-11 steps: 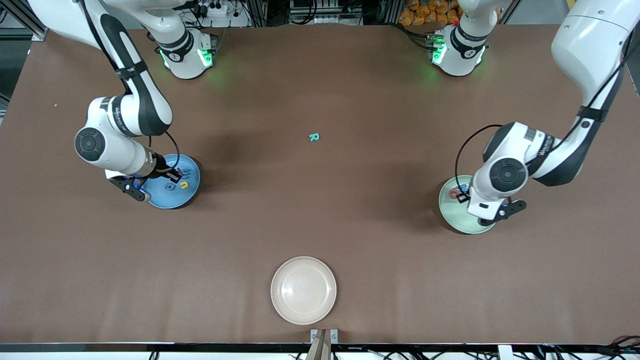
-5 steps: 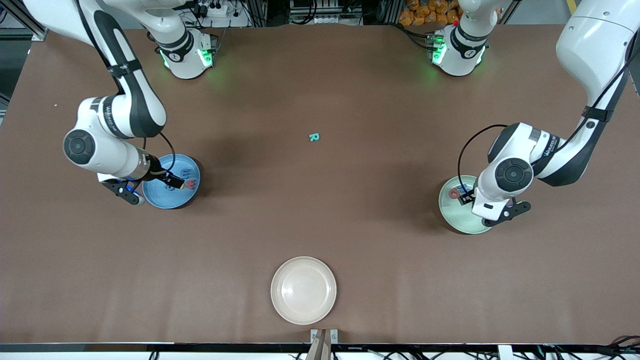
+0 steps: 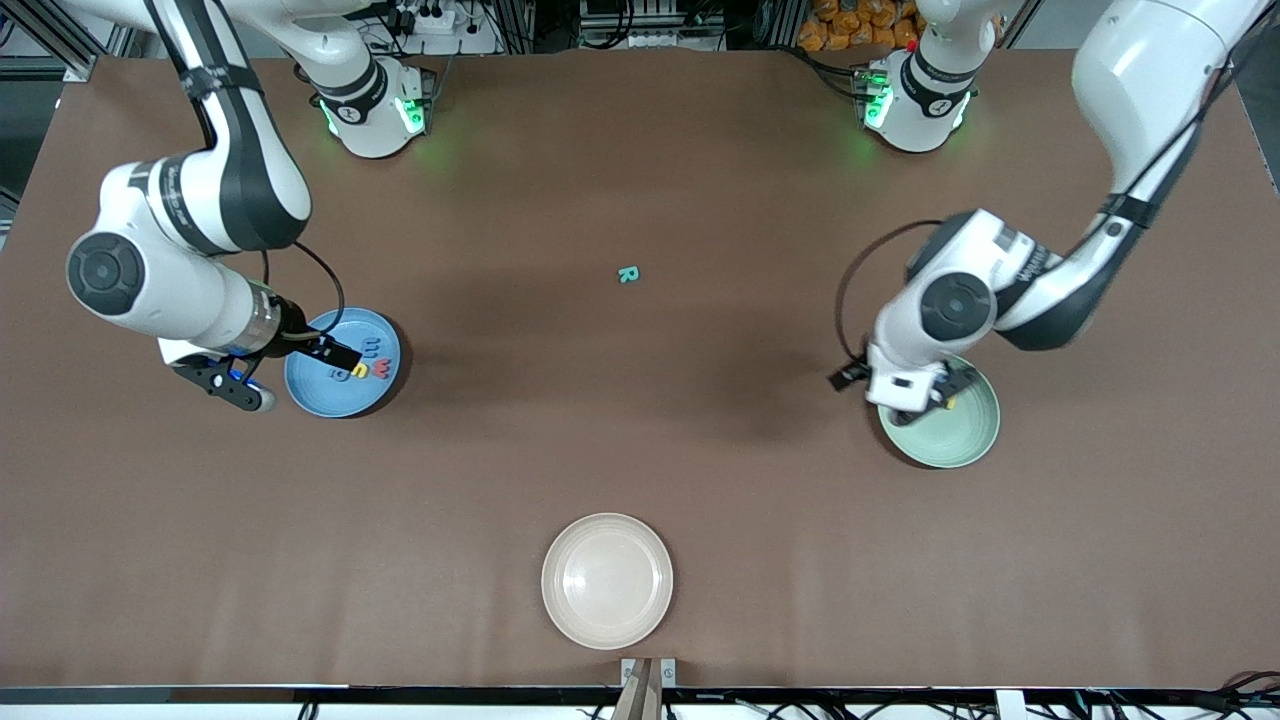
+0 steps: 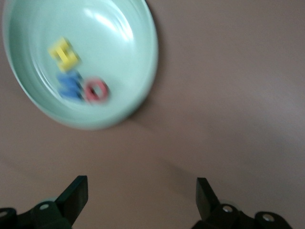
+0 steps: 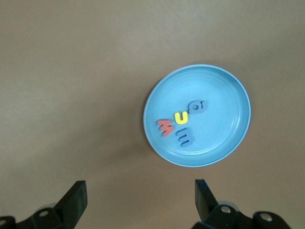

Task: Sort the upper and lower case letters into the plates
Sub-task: 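Release the pink 'm' on the blue plate while the left gripper releases 'H', then move the left gripper to the teal 'R' while the right gripper withdraws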

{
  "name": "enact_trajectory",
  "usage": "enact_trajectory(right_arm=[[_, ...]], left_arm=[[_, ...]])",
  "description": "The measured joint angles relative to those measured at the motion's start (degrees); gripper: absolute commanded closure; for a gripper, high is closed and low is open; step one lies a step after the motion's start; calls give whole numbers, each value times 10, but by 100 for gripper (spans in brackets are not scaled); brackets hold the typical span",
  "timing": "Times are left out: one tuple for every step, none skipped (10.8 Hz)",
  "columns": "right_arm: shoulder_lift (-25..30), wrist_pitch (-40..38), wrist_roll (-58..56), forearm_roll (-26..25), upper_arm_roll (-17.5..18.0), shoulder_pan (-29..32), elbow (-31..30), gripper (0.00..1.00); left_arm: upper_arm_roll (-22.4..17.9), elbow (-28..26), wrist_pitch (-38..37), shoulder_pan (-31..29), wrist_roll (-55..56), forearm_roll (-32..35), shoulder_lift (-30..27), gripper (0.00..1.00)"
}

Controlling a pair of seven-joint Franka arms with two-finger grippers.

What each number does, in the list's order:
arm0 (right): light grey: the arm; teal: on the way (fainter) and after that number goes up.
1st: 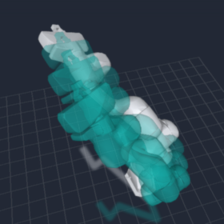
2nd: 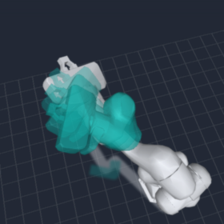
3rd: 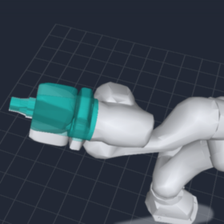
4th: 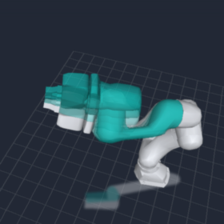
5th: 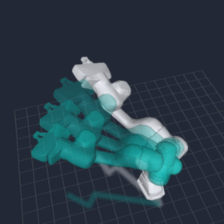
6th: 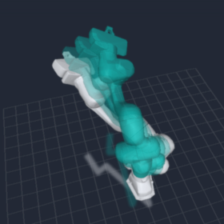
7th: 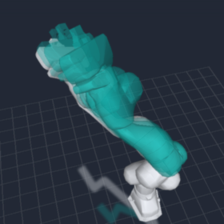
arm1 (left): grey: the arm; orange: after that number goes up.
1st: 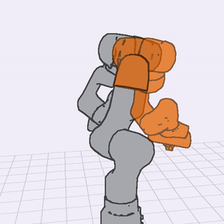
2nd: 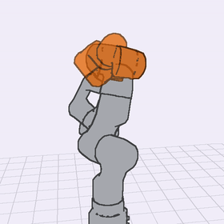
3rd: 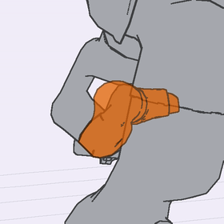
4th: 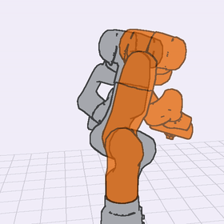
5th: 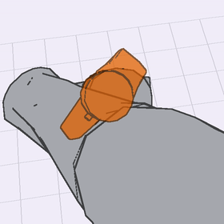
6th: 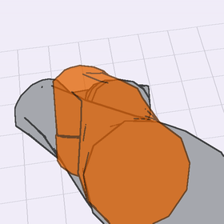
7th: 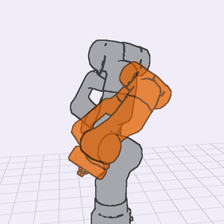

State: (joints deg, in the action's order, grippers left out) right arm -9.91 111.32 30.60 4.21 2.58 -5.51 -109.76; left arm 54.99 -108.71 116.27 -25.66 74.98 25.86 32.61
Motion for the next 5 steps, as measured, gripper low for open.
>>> enact_trajectory(right_arm=[[8, -3, -29, 0, 0, -2, 3, 0], [19, -7, -65, 0, 0, -1, 5, 0], [32, -9, -101, 0, -1, -1, 7, 0], [45, -12, -138, 0, -1, 1, 8, 0], [55, -13, -170, 0, -2, 2, 9, 0]], left_arm=[[13, 0, 6, 18, 55, -15, 0, 0], [18, 1, 11, 49, 113, -20, 1, 0], [18, 3, 15, 89, 164, -23, 2, 0], [18, 7, 17, 128, 208, -24, 3, 0], [17, 11, 17, 168, 251, -25, 7, 0]])
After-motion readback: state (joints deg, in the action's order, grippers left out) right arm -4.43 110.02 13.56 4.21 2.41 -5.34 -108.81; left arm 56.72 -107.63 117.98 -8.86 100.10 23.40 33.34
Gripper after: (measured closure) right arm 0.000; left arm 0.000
